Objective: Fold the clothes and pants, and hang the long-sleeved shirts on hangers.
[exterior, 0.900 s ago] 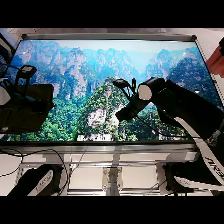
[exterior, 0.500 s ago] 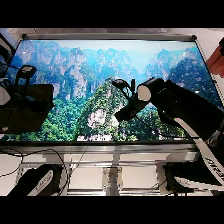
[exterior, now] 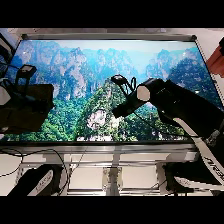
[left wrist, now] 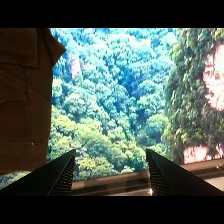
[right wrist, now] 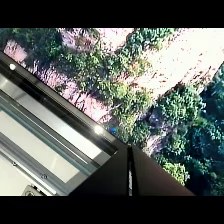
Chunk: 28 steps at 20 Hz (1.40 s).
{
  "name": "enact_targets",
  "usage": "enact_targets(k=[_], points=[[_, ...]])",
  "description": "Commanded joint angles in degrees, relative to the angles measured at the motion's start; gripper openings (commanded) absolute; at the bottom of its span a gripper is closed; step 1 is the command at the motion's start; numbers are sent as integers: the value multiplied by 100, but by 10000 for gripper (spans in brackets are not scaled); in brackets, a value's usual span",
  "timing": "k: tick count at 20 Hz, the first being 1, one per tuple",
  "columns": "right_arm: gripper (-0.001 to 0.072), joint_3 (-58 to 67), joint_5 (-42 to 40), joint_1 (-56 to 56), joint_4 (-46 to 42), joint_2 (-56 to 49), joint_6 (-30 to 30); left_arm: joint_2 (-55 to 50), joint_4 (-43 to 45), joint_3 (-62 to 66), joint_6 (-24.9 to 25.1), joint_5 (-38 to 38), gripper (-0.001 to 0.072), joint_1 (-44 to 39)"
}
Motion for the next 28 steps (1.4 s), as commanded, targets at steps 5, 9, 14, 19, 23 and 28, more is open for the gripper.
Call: enact_targets(k=[5,9,14,19,23,28], points=[[20,0,-151,7,-11,-13,-72,4,599,-66,348,-142,506,7],[20,0,-173,7,-11,-13,-221,-258,2660,-798,673,581,523,144],[20,0,-140,7,-9,-13,-365,-957,2806,-1423,546,732,610,448],[20,0,-142,7,-7,-13,-363,-1550,2586,-1475,498,730,681,446],[20,0,-125,7,4,-13,-363,-1893,2568,-1716,433,734,680,455],[20,2,94,7,9,-13,-363,-2094,2573,-1917,188,1241,670,459]])
